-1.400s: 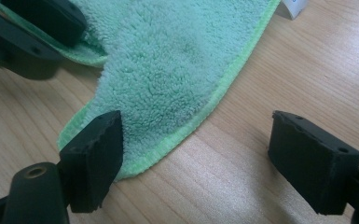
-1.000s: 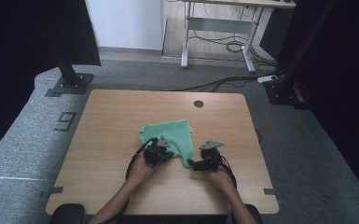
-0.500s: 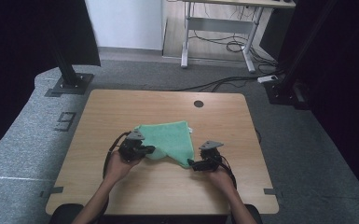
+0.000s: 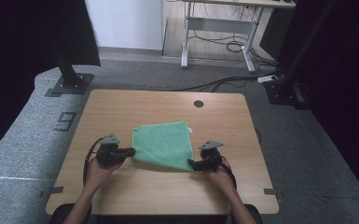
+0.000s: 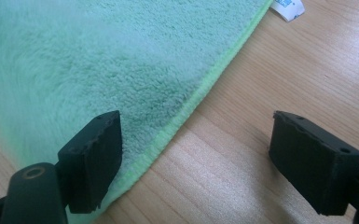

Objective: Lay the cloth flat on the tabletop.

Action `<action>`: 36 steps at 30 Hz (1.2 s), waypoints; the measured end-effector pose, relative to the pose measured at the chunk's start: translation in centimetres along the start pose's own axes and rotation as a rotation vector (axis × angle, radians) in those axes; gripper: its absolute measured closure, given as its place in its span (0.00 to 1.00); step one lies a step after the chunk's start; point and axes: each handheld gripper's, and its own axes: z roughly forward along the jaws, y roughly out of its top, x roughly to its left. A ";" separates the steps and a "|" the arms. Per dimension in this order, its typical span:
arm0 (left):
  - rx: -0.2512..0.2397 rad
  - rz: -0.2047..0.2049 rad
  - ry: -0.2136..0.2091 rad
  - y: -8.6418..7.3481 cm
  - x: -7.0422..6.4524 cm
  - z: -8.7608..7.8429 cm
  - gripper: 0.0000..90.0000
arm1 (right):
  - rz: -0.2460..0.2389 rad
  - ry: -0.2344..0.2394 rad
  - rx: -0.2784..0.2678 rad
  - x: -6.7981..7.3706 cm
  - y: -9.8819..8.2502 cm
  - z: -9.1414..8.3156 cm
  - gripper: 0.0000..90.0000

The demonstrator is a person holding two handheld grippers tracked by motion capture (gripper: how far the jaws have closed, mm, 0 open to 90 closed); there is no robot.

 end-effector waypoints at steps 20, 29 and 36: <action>0.164 0.025 0.202 -2.0 -0.5 3.3 0.23 | -0.013 0.014 0.041 0.6 -0.2 -0.6 0.16; 0.193 0.012 0.228 -2.9 -0.2 3.1 0.21 | 0.030 -0.001 0.023 0.1 1.3 -1.1 0.16; 0.179 0.004 0.230 -2.4 0.0 4.0 0.21 | -0.043 -0.090 0.071 0.4 1.4 0.2 0.18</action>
